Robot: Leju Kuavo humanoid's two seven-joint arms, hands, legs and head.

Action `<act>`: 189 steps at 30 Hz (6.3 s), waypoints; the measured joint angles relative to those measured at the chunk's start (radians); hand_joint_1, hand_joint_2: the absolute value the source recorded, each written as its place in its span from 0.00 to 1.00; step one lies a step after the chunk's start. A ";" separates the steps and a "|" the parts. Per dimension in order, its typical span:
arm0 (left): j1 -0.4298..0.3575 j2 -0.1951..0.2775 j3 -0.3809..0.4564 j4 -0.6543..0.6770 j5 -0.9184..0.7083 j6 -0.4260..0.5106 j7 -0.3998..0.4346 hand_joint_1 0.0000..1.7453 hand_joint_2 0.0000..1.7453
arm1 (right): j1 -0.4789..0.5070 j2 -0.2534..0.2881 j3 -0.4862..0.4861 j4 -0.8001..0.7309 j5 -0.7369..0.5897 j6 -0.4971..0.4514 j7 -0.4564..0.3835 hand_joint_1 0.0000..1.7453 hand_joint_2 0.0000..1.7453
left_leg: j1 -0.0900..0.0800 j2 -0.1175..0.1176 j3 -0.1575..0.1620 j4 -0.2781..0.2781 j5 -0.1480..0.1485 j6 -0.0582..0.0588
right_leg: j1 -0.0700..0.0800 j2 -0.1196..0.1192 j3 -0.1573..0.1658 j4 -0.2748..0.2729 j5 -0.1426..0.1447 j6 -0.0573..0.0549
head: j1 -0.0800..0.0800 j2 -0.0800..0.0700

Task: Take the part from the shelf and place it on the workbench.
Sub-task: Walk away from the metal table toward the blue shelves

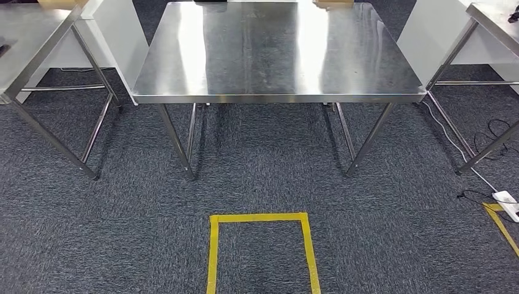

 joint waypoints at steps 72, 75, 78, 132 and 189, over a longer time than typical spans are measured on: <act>0.018 0.002 0.022 0.000 0.006 0.016 -0.022 0.00 0.00 | 0.007 0.003 0.036 0.003 0.012 0.010 0.011 0.00 0.00 | -0.002 0.015 -0.029 -0.041 0.058 0.026 | -0.009 0.004 -0.059 0.232 -0.123 0.023 | 0.022 0.000; 0.017 0.001 0.022 0.000 0.005 0.015 -0.022 0.00 0.00 | 0.003 0.002 0.037 0.003 0.012 0.010 0.011 0.00 0.00 | -0.005 0.016 -0.052 -0.028 0.071 0.014 | -0.010 0.005 0.084 0.017 -0.074 0.035 | 0.026 0.000; 0.016 0.002 0.021 0.000 0.003 0.016 -0.022 0.00 0.00 | 0.003 0.002 0.037 0.003 0.011 0.010 0.011 0.00 0.00 | -0.009 0.015 -0.060 -0.020 0.086 -0.003 | -0.001 0.011 0.105 -0.038 -0.067 0.011 | 0.022 0.000; 0.006 0.005 0.020 0.000 -0.018 0.037 -0.023 0.00 0.00 | 0.003 0.003 0.052 0.003 0.009 0.054 0.029 0.00 0.00 | -0.003 0.010 -0.056 -0.031 0.087 -0.008 | 0.012 0.002 0.087 -0.048 -0.054 -0.019 | 0.011 0.000; 0.003 0.011 0.021 0.000 -0.018 0.035 -0.014 0.00 0.00 | 0.003 0.012 0.061 0.004 0.001 0.061 0.045 0.00 0.00 | -0.003 0.014 0.003 -0.052 0.050 0.028 | 0.010 -0.001 -0.047 0.076 -0.038 -0.016 | 0.000 0.000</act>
